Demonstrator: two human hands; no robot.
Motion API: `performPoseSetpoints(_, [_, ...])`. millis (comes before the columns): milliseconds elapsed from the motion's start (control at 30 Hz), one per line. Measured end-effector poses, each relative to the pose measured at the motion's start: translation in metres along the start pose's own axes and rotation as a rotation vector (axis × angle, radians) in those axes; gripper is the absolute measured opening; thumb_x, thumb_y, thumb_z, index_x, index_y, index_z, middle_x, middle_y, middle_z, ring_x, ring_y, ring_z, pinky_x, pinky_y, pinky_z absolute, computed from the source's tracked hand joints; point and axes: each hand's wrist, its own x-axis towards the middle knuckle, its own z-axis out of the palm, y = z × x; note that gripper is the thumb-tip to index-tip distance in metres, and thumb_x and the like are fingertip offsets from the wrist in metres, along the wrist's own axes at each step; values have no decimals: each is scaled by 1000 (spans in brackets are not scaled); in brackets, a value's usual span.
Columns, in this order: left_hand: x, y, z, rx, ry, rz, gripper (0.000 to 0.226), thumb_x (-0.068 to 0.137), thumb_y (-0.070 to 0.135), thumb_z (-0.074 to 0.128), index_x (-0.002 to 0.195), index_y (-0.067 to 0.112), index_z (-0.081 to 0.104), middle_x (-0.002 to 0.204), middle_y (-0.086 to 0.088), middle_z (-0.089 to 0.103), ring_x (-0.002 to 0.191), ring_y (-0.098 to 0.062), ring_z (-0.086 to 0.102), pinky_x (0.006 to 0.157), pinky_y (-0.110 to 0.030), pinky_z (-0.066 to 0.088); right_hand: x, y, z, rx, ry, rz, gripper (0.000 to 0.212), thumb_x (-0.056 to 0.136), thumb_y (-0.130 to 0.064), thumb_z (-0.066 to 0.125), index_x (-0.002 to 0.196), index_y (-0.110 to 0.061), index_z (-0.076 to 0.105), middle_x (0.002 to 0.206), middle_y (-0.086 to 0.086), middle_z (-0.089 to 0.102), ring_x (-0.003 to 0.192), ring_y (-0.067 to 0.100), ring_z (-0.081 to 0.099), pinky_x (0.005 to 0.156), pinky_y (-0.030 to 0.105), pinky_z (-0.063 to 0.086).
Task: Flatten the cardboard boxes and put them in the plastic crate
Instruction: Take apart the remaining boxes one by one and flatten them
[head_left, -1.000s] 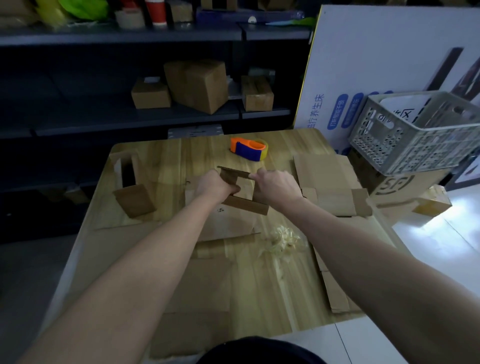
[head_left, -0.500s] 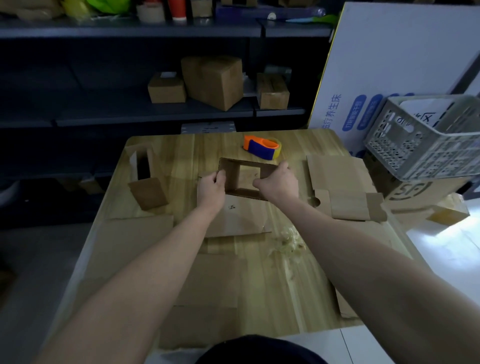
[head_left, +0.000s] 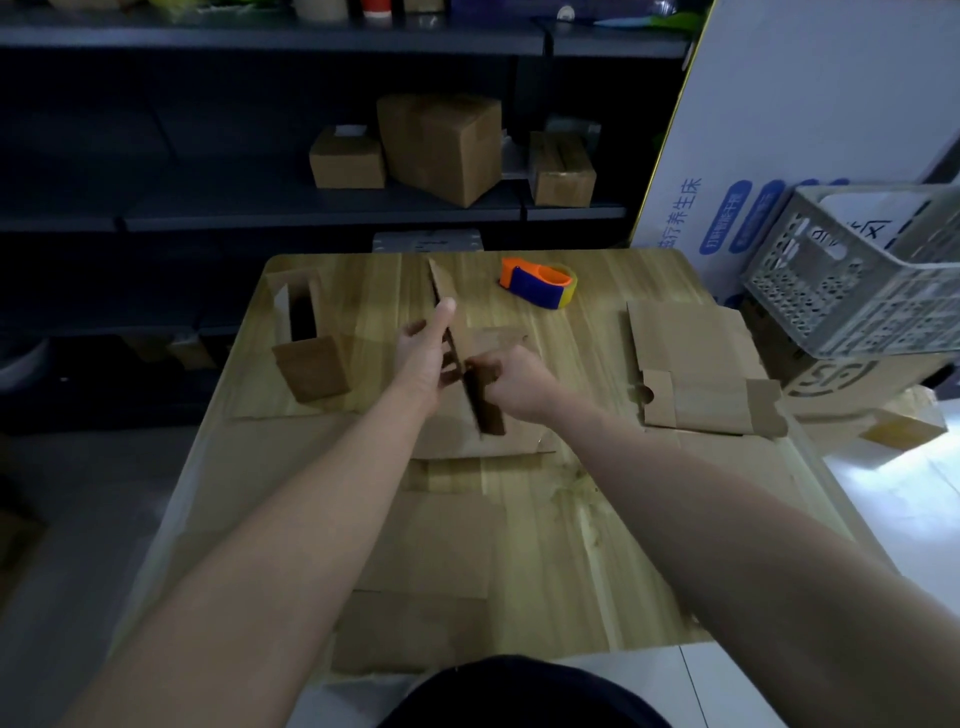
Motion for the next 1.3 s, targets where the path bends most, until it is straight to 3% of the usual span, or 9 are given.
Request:
performPoseSetpoints(100, [3, 2, -9, 6, 116, 35, 14, 93, 25, 55, 95, 11, 57, 92, -8, 66, 84, -22, 65, 68, -34, 55, -2, 8, -4, 107, -155, 73, 40, 83, 0, 58, 120, -11, 64, 91, -2, 65, 82, 8, 60, 67, 13, 47])
performPoseSetpoints(200, [6, -4, -25, 137, 266, 17, 25, 100, 21, 41, 109, 4, 59, 98, -7, 63, 87, -21, 59, 76, -29, 46, -2, 18, -7, 440, -13, 219, 25, 84, -16, 69, 109, -10, 68, 101, 5, 68, 93, 18, 64, 70, 21, 51])
performPoseSetpoints(300, [4, -15, -40, 312, 319, -99, 40, 102, 25, 36, 138, 8, 42, 134, -10, 50, 118, -28, 50, 95, -36, 39, 4, 34, -11, 158, 231, 300, 54, 84, -32, 68, 132, -13, 50, 129, 8, 54, 114, 24, 53, 92, 36, 47])
performPoseSetpoints(367, [1, -20, -47, 392, 303, -144, 43, 102, 26, 35, 141, 8, 38, 142, -10, 42, 127, -29, 42, 102, -40, 34, 1, 39, -10, 228, 144, 408, 71, 82, -37, 71, 140, -12, 37, 137, 10, 46, 119, 27, 50, 96, 42, 46])
performPoseSetpoints(467, [-5, -30, -57, 510, 230, -209, 46, 102, 28, 38, 142, 5, 37, 143, -11, 41, 129, -30, 41, 103, -40, 34, -7, 41, 7, 397, -47, 508, 24, 84, -22, 72, 98, -10, 58, 101, 11, 66, 76, 16, 62, 54, 24, 52])
performPoseSetpoints(567, [-17, -44, -75, 550, 95, -360, 45, 96, 24, 54, 131, -3, 48, 105, -13, 63, 93, -26, 61, 77, -36, 51, -14, 42, 29, 227, -50, 541, 23, 86, -17, 70, 76, -7, 52, 72, 7, 56, 56, 13, 51, 35, 16, 35])
performPoseSetpoints(833, [-45, -79, -129, 1037, -45, -511, 34, 84, 19, 70, 109, 5, 53, 108, -11, 59, 94, -24, 59, 65, -35, 55, -46, 68, 111, 127, -393, 786, 38, 91, -25, 63, 108, 7, 55, 97, 24, 63, 86, 34, 66, 82, 40, 55])
performPoseSetpoints(1167, [-53, -103, -139, 1640, 28, -320, 42, 82, 35, 71, 111, 6, 60, 122, -13, 59, 116, -28, 54, 87, -32, 44, -50, 67, 155, -89, -300, 786, 52, 81, -26, 74, 120, 3, 54, 101, 12, 63, 81, 30, 68, 49, 33, 56])
performPoseSetpoints(1300, [-50, -112, -136, 1662, 6, -308, 39, 84, 26, 70, 111, 2, 58, 114, -15, 62, 103, -27, 62, 81, -32, 50, -47, 72, 155, -186, -312, 704, 35, 79, -24, 75, 105, -4, 62, 101, 11, 67, 88, 28, 69, 65, 34, 57])
